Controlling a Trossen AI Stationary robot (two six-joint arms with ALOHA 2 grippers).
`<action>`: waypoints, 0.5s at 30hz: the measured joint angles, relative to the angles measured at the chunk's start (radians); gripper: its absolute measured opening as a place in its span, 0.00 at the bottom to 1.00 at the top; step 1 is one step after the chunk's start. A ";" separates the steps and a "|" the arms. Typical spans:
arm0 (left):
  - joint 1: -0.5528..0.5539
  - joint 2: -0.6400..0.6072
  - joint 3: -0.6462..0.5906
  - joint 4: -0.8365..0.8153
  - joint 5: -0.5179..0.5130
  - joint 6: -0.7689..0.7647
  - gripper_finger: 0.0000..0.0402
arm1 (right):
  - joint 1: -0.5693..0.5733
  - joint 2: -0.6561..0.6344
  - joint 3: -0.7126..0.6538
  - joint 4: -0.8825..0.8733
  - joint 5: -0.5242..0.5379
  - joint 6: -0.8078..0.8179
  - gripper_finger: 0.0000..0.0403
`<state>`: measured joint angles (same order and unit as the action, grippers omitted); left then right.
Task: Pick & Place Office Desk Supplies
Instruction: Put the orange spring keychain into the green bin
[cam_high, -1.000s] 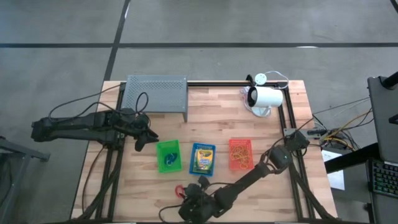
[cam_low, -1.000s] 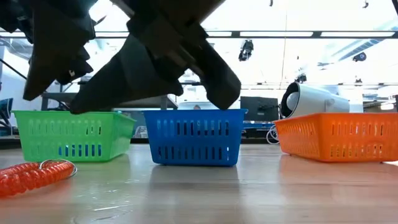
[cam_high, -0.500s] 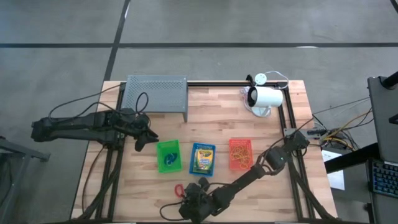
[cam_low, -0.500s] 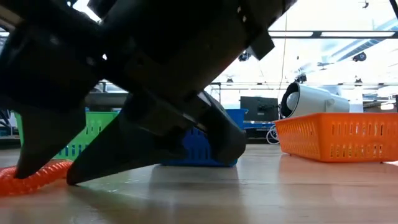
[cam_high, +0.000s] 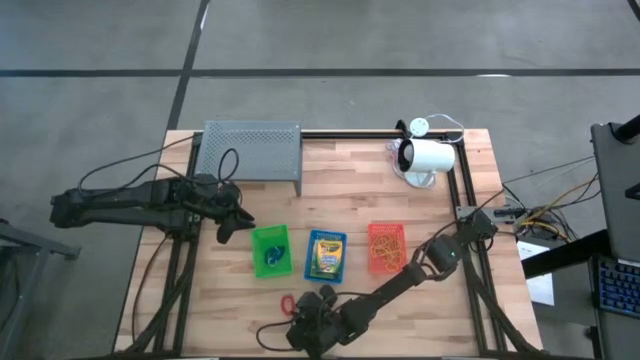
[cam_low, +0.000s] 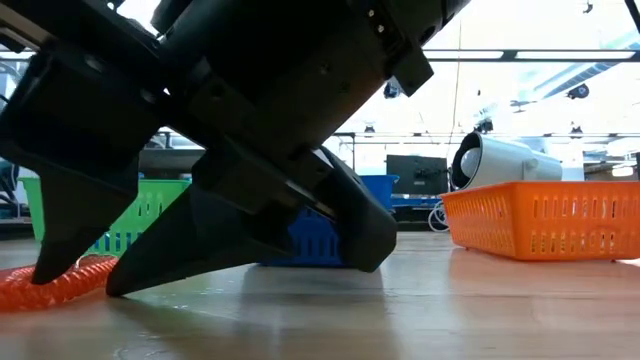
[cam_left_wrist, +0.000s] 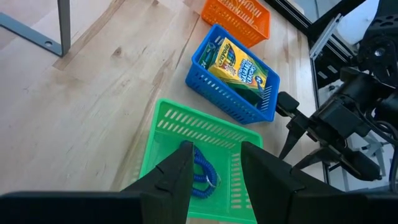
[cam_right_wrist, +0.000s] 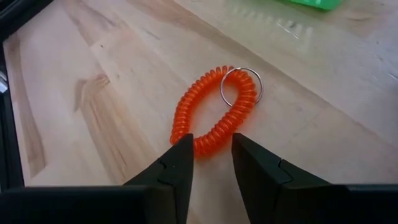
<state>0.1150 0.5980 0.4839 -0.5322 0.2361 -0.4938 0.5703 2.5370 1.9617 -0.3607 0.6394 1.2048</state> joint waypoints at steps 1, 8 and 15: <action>0.000 0.000 0.000 0.000 0.000 0.000 0.34 | -0.001 0.000 0.000 -0.001 -0.007 0.000 0.25; 0.000 0.000 0.000 0.000 0.000 0.000 0.34 | -0.002 0.000 0.000 -0.018 -0.013 0.027 0.18; 0.000 0.000 0.000 0.000 0.000 0.000 0.34 | -0.003 -0.002 0.001 -0.048 -0.038 0.059 0.14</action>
<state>0.1150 0.5980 0.4839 -0.5323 0.2362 -0.4942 0.5674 2.5349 1.9625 -0.4084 0.6015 1.2639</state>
